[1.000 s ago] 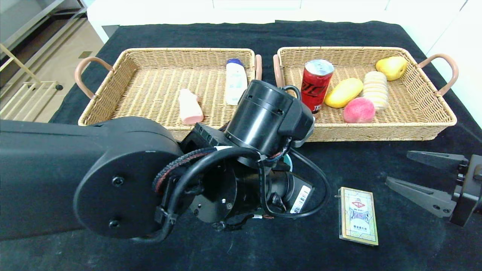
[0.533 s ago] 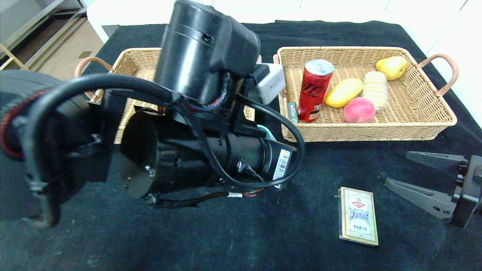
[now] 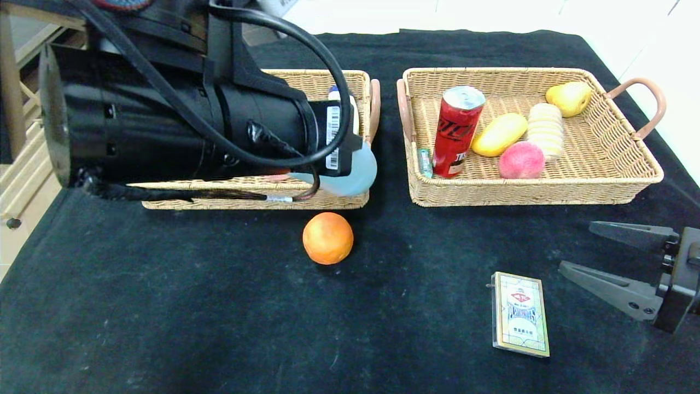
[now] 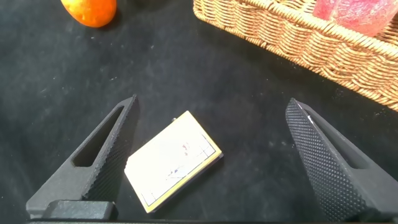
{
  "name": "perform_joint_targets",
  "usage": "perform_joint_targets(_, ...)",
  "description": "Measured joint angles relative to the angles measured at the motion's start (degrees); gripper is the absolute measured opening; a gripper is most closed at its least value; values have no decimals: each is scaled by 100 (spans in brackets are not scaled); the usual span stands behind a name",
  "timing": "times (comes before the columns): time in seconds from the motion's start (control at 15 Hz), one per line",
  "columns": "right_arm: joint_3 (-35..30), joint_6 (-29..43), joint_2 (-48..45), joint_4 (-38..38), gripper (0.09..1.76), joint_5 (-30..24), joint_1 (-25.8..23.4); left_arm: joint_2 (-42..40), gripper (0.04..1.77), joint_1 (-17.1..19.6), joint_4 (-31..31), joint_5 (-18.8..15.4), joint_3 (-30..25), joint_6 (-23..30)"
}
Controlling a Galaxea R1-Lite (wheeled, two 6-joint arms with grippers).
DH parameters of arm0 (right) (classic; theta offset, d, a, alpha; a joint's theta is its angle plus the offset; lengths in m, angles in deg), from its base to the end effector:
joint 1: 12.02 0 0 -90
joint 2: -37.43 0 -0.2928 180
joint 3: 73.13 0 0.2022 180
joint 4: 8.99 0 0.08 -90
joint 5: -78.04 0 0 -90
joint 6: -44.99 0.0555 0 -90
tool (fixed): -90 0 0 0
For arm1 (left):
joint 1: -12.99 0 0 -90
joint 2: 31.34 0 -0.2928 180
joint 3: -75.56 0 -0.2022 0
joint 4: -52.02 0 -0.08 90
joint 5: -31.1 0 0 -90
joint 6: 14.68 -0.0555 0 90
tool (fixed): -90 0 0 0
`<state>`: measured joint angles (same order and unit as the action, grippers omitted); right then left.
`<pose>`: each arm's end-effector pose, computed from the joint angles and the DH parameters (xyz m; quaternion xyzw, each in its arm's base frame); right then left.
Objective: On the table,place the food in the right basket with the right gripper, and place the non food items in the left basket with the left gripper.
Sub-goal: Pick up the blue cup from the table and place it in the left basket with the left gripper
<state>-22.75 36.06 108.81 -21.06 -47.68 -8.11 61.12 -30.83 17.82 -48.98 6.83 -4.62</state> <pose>0.2161 0.0472 0.1856 -0.0517 0.0483 0.3428 0.9368 0.2475 -0.2242 0.3220 -0.0228 0.1443 -0.2773 0.9496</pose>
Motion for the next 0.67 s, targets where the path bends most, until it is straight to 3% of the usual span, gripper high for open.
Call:
perform_joint_targets(0.4,-18,-69,-20,1,171,6,2,84,20,767,13,24,315,-78)
perform_joint_targets(0.67,-18,-72,-44,1,171,6,2,414,20,1250,6,24,872,-240)
